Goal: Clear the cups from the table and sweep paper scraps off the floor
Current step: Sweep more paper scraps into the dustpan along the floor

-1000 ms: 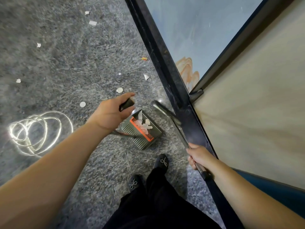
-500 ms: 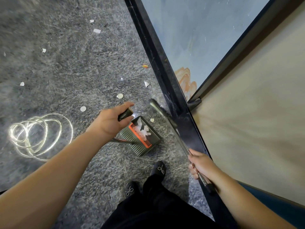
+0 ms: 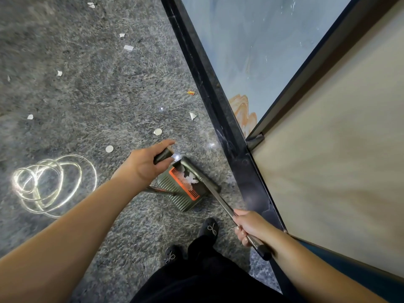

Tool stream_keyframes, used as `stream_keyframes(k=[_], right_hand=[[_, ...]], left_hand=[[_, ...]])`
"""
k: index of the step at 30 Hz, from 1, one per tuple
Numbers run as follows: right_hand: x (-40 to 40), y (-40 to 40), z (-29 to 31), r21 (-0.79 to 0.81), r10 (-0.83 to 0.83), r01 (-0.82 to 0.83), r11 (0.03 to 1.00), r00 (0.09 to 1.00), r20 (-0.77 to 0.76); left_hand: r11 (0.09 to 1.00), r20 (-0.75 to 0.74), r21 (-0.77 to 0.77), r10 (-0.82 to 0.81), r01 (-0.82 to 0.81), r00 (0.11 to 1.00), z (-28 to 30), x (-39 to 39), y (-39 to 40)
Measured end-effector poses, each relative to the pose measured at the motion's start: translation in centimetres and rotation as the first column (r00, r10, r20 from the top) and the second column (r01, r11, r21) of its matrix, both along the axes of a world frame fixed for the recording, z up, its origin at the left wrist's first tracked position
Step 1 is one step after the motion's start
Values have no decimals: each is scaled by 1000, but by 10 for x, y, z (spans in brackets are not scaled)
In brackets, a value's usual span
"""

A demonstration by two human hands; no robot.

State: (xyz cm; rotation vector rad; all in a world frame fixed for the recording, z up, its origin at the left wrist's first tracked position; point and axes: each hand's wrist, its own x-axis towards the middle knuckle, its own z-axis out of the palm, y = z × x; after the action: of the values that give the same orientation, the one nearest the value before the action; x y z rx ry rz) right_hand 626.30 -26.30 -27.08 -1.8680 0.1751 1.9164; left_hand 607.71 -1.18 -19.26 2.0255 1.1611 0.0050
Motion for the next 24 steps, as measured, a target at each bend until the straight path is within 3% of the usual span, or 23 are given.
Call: stream_keyframes(k=[11, 19, 24], right_hand=[[21, 30, 39, 92, -137, 131, 987, 988, 71], [39, 104, 46, 155, -200, 183, 971, 975, 100], [43, 160, 44, 173, -206, 181, 968, 968, 140]], left_hand=[[984, 4, 25, 175, -176, 984, 21, -39, 7], [932, 51, 71, 352, -355, 935, 42, -82, 63], [925, 57, 62, 372, -375, 927, 36, -96, 113]])
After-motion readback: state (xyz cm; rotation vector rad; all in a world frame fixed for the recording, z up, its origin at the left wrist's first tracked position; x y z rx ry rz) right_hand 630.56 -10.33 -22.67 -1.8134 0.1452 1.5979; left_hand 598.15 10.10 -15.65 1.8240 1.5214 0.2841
